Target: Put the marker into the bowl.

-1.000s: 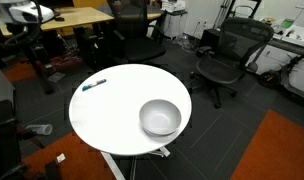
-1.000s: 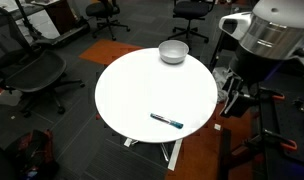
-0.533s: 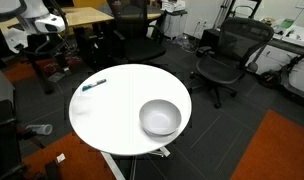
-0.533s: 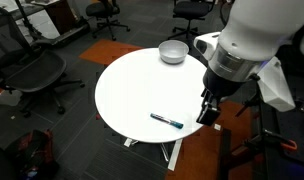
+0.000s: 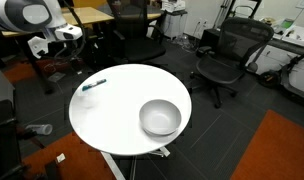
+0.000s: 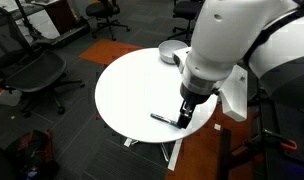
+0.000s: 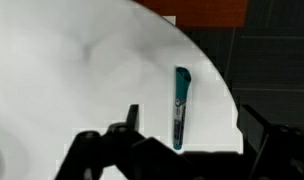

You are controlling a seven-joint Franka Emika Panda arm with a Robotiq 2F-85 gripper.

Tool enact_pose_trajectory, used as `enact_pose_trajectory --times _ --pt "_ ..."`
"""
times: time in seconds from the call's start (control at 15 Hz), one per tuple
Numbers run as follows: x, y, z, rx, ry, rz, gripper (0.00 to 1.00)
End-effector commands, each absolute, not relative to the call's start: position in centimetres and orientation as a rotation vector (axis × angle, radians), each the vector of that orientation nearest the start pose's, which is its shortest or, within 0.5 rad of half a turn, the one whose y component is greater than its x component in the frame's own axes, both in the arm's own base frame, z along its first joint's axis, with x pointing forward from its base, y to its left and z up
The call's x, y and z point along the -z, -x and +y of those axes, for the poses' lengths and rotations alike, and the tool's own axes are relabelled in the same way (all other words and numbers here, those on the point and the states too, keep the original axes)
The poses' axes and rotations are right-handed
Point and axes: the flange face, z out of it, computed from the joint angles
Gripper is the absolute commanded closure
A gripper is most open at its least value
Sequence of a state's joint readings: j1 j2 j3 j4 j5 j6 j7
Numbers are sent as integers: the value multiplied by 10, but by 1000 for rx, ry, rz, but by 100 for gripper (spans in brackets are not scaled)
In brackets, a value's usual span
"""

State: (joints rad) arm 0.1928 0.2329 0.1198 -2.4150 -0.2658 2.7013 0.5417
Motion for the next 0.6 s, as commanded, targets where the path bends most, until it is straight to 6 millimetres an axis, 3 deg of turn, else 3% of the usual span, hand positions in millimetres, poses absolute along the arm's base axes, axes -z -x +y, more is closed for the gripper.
enact_pose_trajectory --times 0.0,0.53 --pt "-201 -492 176 146 3206 7 0" --pt "-165 -509 181 116 3218 -40 0"
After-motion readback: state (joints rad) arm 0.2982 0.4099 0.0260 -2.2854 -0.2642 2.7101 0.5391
